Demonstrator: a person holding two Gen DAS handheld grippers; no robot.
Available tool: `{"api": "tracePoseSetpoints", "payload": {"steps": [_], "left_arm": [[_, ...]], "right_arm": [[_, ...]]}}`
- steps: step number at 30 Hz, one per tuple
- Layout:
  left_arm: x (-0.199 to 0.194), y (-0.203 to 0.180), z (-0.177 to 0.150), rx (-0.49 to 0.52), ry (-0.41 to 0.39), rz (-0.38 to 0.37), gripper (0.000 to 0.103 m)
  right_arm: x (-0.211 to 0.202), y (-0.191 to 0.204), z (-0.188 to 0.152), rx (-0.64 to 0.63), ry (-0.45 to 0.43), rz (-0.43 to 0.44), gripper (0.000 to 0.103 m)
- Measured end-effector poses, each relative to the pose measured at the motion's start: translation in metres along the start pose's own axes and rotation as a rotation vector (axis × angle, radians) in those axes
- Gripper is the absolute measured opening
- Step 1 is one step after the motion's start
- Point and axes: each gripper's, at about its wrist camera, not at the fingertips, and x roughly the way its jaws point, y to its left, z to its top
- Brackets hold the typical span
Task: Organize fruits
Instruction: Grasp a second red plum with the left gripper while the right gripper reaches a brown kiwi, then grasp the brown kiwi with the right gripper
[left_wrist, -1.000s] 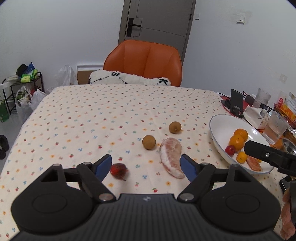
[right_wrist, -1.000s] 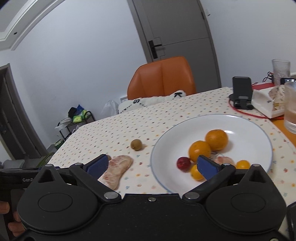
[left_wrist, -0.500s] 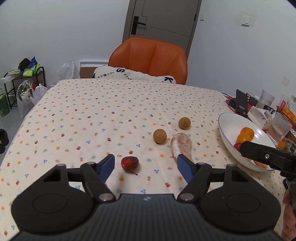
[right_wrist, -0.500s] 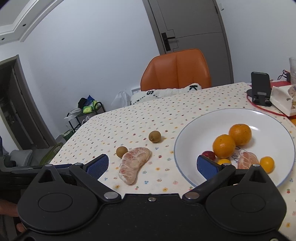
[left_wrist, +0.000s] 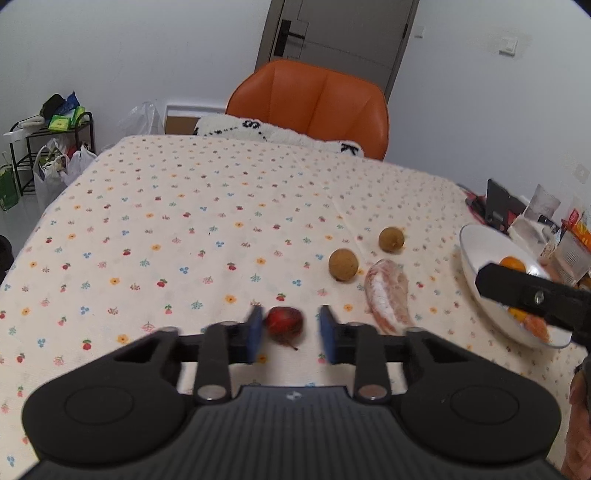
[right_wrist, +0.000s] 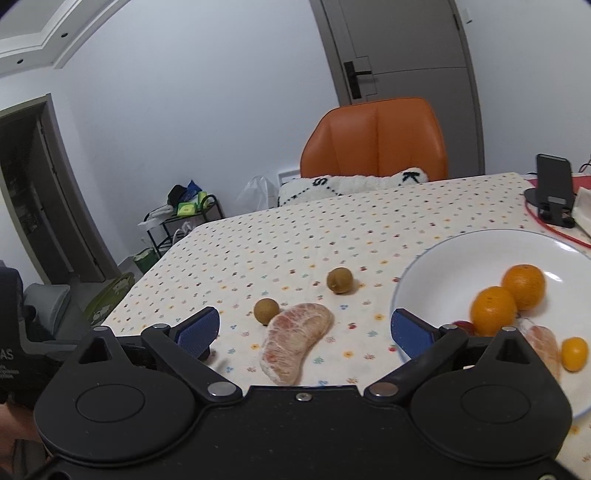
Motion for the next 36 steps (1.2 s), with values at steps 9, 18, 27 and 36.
{"api": "tracePoseSetpoints", "payload": {"steps": [9, 18, 27, 36], "left_arm": [[-0.007, 0.017, 0.016, -0.009, -0.036, 0.001, 0.021], [-0.008, 0.038, 0.023, -0.044, -0.045, 0.028, 0.021], [-0.005, 0.055, 0.026, -0.060, -0.046, 0.060, 0.021], [-0.010, 0.072, 0.029, -0.085, -0.059, 0.089, 0.021]], "right_arm": [[0.024, 0.013, 0.006, -0.021, 0.023, 0.020, 0.091], [0.051, 0.025, 0.005, -0.048, 0.067, 0.042, 0.077], [0.079, 0.034, 0.006, -0.070, 0.095, 0.054, 0.061], [0.106, 0.048, 0.009, -0.130, 0.150, 0.029, 0.034]]}}
